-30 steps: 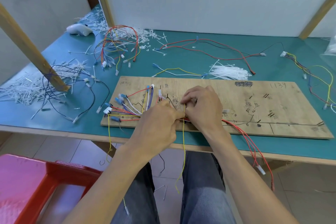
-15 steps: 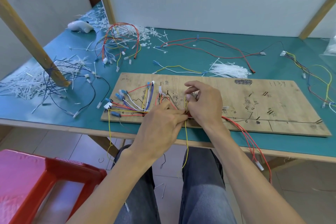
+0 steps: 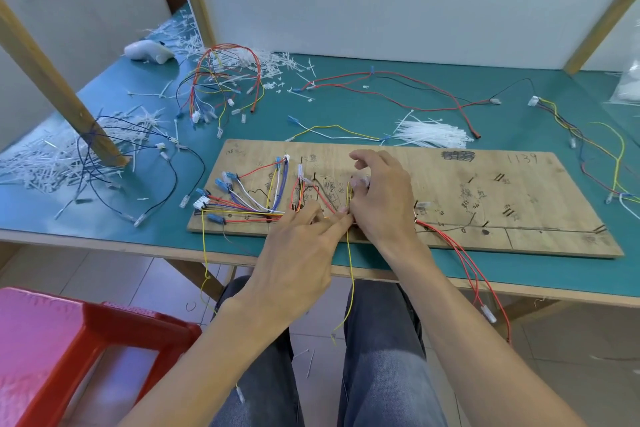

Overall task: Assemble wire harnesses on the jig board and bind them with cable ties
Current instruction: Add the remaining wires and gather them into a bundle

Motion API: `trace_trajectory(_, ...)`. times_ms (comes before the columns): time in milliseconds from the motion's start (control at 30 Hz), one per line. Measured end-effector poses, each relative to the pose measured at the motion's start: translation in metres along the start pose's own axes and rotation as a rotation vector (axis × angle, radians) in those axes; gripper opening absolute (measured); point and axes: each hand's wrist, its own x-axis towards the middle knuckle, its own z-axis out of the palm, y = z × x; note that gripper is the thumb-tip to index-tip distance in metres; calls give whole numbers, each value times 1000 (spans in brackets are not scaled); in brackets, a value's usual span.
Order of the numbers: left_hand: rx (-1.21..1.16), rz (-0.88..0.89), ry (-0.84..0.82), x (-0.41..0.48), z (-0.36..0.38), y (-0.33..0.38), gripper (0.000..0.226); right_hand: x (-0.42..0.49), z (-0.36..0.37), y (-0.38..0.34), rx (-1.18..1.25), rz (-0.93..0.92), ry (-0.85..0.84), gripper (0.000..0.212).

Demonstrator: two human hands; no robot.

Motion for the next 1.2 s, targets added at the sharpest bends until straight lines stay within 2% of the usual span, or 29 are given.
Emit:
trace_trajectory(67, 23, -7, 1, 1, -1, 1, 55, -4, -2, -3, 40, -29, 94, 41)
trace_trajectory(167, 27, -23, -23, 4, -4, 2, 50, -16, -8, -13, 89, -171, 313, 22)
trace_trajectory(233, 33, -42, -55, 6, -6, 3, 38, -34, -14, -19, 141, -216, 333, 12)
trace_trajectory(333, 33, -71, -17, 10, -10, 3, 49, -71, -25, -20, 156, -75, 196, 15)
trace_trajectory(400, 37, -81, 15, 13, -11, 3, 64, -93, -32, -13, 33, -16, 55, 23)
trace_trajectory(500, 5, -135, -119, 14, -8, 0, 71, -108, -38, -6, -133, -50, -114, 28)
trace_trajectory(567, 9, -169, -150, 15, -7, -1, 73, -108, -41, -10, -135, -32, -173, 20)
trace_trajectory(633, 16, -189, -166, 16, -7, -2, 78, -107, -45, -16, -174, -31, -206, 11)
trace_trajectory(800, 15, -224, -150, 11, -8, 2, 76, -99, -73, -8, -164, 75, -244, 16)
trace_trajectory(900, 41, -151, -95, 5, -7, 7, 81, -87, -101, 6, -206, 124, -199, 19)
trace_trajectory(1033, 140, -93, -260, -6, 2, 6, 92, -55, -114, 22, -315, 112, -215, 20)
trace_trajectory(1200, 140, -151, -267, -14, 11, 13, 97, -31, -110, 35, -296, 173, -258, 21)
